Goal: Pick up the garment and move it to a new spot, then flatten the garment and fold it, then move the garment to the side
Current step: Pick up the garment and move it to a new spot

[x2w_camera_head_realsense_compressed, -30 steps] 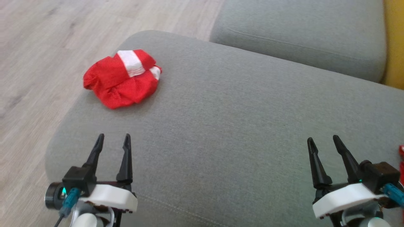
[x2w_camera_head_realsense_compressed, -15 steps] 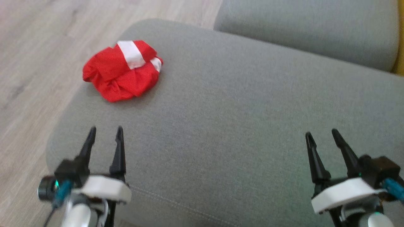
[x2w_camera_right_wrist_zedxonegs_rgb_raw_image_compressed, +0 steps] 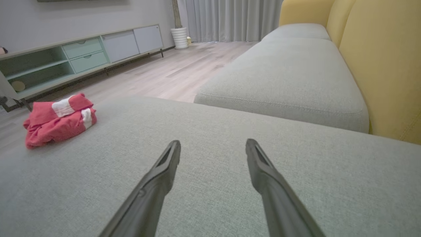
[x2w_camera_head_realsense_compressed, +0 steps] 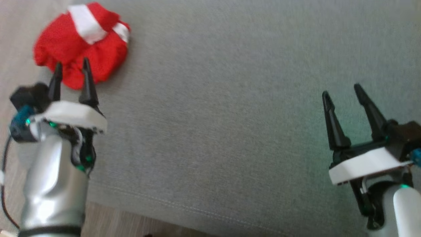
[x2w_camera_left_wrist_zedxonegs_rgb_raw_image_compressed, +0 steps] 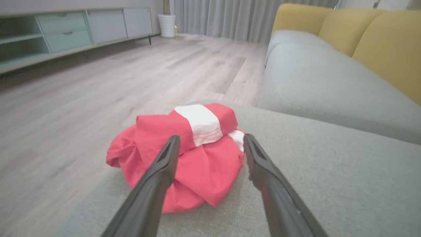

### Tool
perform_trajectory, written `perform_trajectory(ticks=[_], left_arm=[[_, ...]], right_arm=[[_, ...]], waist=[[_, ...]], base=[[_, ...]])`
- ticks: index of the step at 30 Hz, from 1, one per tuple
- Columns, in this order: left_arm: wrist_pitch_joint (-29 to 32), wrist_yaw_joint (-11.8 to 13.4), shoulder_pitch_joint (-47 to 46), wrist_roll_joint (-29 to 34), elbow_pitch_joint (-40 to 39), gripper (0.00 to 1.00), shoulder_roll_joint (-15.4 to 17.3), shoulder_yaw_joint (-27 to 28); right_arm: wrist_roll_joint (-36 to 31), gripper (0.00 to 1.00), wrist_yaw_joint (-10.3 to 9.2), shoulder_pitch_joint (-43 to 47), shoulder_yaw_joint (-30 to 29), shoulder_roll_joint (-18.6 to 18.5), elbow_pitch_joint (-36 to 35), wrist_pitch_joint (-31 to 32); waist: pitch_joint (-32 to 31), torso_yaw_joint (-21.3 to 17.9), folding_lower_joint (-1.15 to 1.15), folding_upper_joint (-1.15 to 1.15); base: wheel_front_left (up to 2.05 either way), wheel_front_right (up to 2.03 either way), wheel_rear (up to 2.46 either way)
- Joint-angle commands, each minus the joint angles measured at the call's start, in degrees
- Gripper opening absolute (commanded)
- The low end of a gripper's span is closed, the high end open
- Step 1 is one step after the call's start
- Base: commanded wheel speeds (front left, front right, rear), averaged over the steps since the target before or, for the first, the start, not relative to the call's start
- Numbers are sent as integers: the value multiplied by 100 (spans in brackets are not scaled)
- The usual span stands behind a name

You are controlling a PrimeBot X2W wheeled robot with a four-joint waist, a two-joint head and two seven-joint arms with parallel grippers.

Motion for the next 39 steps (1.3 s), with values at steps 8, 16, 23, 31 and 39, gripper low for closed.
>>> perform_trajectory(ticks=[8,16,23,31,39], left_arm=[[29,-195,-1473,-254,2462,100,481,494],[72,-435,-1983,-350,3620,0,610,476],[-26,-228,-1711,-215,2589,0,780,774],[-28,-150,-92,171,213,0,395,1492],[-29,-137,1489,715,-1364,0,-80,1542]], right_arm=[[-5,100,39,-470,264,-148,-260,1],[75,100,39,-502,179,-106,-136,-111],[98,100,39,-490,52,-27,-26,-307],[131,100,39,-248,-89,69,278,-546],[239,100,39,194,-172,148,576,-754]], waist=[[960,-551,0,0],[985,-655,0,0],[663,-693,0,0],[-160,-809,0,0],[-1117,-961,0,0]], base=[[0,0,0],[0,0,0],[0,0,0],[0,0,0],[0,0,0]])
